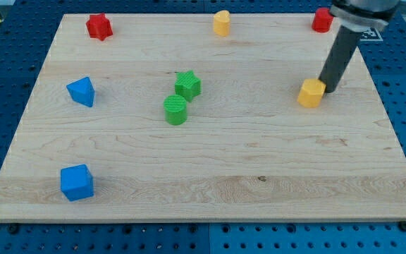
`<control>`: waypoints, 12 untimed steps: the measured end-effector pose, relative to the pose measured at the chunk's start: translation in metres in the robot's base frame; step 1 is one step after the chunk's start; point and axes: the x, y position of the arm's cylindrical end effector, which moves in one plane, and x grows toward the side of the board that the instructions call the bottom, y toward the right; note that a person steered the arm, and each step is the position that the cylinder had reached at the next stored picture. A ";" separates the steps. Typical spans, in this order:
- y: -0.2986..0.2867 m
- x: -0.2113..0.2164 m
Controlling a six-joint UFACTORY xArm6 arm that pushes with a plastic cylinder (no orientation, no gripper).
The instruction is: Push the green star to the center right
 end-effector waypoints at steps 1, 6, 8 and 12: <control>-0.035 0.001; -0.238 -0.071; -0.316 -0.066; -0.287 -0.006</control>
